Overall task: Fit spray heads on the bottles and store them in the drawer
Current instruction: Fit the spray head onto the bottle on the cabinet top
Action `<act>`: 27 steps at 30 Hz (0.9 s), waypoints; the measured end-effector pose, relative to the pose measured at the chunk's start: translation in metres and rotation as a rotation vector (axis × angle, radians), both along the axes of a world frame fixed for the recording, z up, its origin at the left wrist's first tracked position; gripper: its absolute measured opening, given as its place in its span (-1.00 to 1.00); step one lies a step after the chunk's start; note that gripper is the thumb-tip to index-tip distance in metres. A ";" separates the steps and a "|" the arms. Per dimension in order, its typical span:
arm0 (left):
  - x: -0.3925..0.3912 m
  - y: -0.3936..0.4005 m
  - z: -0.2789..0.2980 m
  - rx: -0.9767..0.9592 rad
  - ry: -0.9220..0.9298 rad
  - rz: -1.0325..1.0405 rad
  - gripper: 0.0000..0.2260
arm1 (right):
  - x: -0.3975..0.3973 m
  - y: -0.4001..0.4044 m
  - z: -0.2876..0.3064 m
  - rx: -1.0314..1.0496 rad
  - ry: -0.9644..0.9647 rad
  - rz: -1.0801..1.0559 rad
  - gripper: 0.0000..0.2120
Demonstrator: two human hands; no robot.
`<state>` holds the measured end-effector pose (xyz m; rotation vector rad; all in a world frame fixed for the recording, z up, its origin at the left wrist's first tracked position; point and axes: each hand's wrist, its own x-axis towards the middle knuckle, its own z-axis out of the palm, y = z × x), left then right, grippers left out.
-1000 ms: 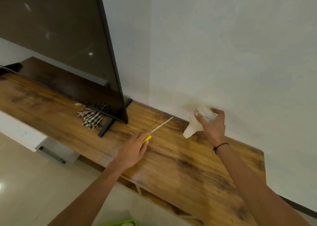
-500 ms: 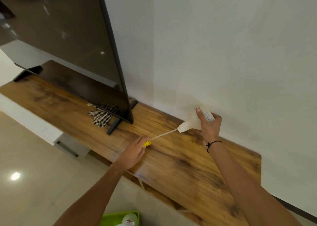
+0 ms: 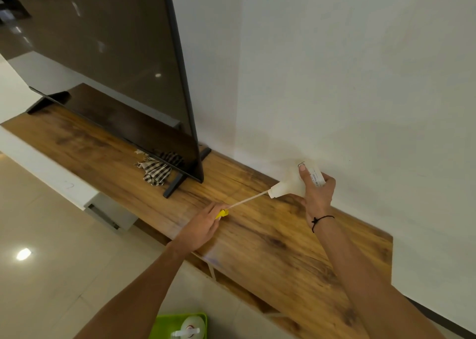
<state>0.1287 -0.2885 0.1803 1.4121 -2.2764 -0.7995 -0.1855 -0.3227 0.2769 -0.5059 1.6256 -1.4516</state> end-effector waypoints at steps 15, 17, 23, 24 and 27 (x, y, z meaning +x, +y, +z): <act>-0.004 0.009 0.005 -0.006 -0.015 -0.017 -0.58 | 0.008 0.004 -0.008 0.029 -0.121 0.043 -0.22; -0.007 0.013 0.011 -0.008 0.027 0.006 -0.55 | 0.011 0.009 -0.012 0.056 -0.143 0.053 -0.23; -0.015 0.009 0.043 -0.091 0.180 0.073 -0.62 | 0.022 0.029 -0.026 0.115 -0.307 0.064 -0.32; -0.016 0.006 0.048 -0.151 0.165 0.055 -0.60 | 0.025 0.032 -0.029 0.129 -0.336 0.063 -0.32; -0.021 -0.003 0.066 -0.245 0.154 0.023 -0.62 | 0.036 0.039 -0.036 0.136 -0.441 0.071 -0.40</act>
